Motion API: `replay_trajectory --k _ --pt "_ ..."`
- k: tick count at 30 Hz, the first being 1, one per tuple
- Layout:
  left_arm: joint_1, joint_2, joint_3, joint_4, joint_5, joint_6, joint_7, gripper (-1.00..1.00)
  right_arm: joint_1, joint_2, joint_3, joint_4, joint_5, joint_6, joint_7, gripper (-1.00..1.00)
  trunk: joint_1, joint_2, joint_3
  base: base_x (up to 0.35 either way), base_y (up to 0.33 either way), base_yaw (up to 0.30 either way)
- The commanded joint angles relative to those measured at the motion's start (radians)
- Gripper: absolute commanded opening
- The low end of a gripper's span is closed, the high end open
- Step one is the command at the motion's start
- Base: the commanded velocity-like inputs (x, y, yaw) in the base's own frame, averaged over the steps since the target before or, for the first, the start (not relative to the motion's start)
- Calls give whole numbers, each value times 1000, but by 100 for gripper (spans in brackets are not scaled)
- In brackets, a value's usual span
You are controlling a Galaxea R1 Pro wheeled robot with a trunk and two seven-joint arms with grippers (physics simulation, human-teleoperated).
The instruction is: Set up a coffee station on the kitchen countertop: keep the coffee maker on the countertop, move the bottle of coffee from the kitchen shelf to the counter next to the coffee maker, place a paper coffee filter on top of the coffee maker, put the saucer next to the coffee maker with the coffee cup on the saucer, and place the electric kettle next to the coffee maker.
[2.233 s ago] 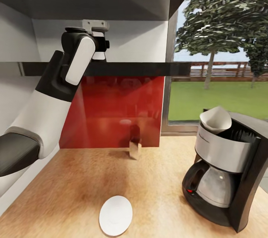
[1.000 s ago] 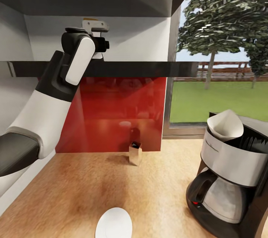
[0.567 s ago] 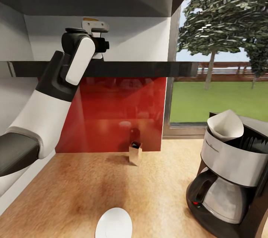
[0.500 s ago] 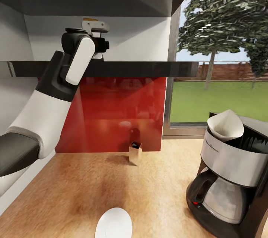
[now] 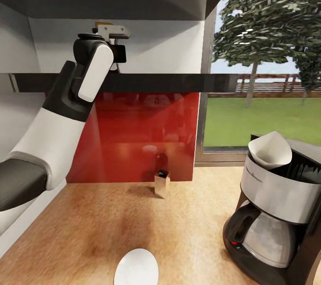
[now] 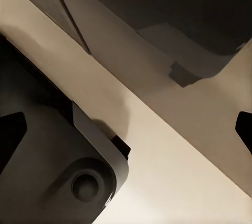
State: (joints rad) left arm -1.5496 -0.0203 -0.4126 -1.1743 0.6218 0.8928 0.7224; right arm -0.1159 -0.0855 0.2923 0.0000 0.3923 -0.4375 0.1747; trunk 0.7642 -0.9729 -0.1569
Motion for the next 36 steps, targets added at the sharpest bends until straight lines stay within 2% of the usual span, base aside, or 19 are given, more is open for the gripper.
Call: replay_trajectory --k 1,10,20,31,36 --pt "-1 0 -2 -1 9 3 8 -100 -1 0 4 0 -4 -3 4 100 0 -1 -2 0 0 0" --pt "-1 -1 -3 -3 9 3 8 -100 -1 0 4 0 -4 -3 4 100 0 -1 -2 0 0 0" --pt "-1 -1 -2 -4 9 4 8 -100 -1 0 4 0 -4 -3 4 100 -27 48 20 0 0 0" --pt "-1 -1 -3 -13 9 4 8 -100 -1 0 4 0 -4 -3 4 100 -27 48 20 -1 0 0" --pt "-1 -1 -3 -14 9 3 8 -100 -1 0 4 0 -4 -3 4 100 -27 48 20 -197 0 0"
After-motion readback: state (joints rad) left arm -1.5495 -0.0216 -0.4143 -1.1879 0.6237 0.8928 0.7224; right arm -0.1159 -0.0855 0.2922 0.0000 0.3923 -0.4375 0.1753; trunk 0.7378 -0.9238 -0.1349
